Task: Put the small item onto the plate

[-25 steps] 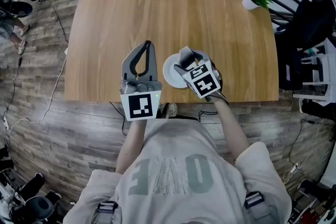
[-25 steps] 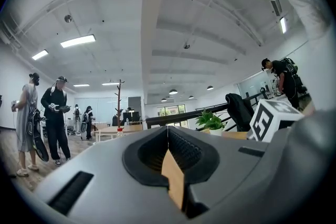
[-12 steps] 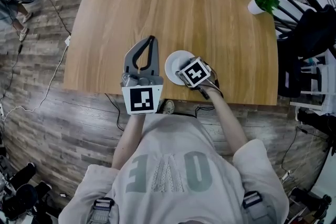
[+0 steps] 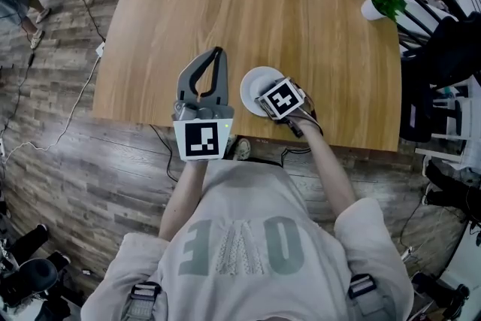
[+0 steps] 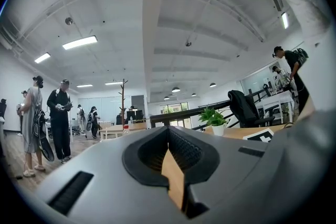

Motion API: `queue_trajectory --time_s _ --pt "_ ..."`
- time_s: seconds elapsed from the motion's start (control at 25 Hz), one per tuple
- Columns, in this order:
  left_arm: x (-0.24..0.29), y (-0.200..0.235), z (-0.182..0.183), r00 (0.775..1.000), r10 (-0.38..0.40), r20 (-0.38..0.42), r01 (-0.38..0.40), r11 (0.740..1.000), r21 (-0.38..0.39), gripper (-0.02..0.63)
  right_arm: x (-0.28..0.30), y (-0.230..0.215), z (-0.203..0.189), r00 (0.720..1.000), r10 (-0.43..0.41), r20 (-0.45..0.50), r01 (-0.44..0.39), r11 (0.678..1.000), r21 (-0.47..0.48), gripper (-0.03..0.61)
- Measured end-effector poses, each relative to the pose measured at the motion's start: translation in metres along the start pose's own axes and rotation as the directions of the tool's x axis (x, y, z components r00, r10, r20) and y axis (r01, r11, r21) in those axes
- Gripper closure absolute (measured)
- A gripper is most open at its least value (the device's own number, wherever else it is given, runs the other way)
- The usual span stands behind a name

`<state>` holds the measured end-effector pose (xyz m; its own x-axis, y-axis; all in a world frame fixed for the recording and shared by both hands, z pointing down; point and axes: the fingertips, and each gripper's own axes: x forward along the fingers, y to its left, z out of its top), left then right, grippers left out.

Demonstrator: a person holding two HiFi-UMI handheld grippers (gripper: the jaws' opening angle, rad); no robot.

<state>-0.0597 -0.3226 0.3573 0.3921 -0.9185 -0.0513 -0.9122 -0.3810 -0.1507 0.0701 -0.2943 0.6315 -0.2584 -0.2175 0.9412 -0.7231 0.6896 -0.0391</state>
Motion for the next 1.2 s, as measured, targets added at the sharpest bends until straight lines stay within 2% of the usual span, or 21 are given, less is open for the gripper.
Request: queue_trajectory --time_s 0.44,0.6,0.76,0.88,0.96,1.04,1.12,1.2 --pt "-0.007 -0.002 -0.001 1.000 0.004 0.000 -0.004 1.000 -0.021 0.604 0.000 0.001 -0.001 1.000 -0.007 0.018 0.007 1.000 -0.014 0.233" --pt "-0.008 0.000 0.000 1.000 0.004 0.002 -0.004 1.000 -0.016 0.604 -0.002 0.005 0.000 0.999 0.033 0.022 -0.033 0.999 -0.023 0.233" --pt "-0.007 0.002 0.001 1.000 0.005 0.005 -0.005 1.000 -0.025 0.604 -0.023 0.001 0.012 0.996 0.035 0.081 -0.032 0.999 -0.032 0.232" --pt "-0.007 0.002 0.004 1.000 0.004 0.015 -0.003 0.999 -0.038 0.604 -0.053 -0.003 0.026 0.984 0.029 0.178 -0.022 0.999 -0.038 0.232" --pt "-0.006 0.001 0.009 1.000 -0.002 0.025 0.003 0.999 -0.037 0.604 -0.082 -0.012 0.043 0.959 -0.017 0.284 0.020 1.000 -0.007 0.232" --pt "-0.004 0.000 0.015 0.999 -0.010 0.037 0.011 1.000 -0.028 0.604 -0.118 -0.023 0.064 0.909 -0.067 0.412 0.054 0.998 0.043 0.233" --pt "-0.002 -0.003 0.020 0.999 -0.020 0.050 0.021 1.000 -0.021 0.604 -0.156 -0.031 0.082 0.836 -0.095 0.540 0.052 0.994 0.095 0.235" --pt "0.000 -0.007 0.025 0.998 -0.027 0.058 0.028 0.999 -0.024 0.604 -0.197 -0.037 0.096 0.736 -0.118 0.667 0.029 0.989 0.144 0.235"
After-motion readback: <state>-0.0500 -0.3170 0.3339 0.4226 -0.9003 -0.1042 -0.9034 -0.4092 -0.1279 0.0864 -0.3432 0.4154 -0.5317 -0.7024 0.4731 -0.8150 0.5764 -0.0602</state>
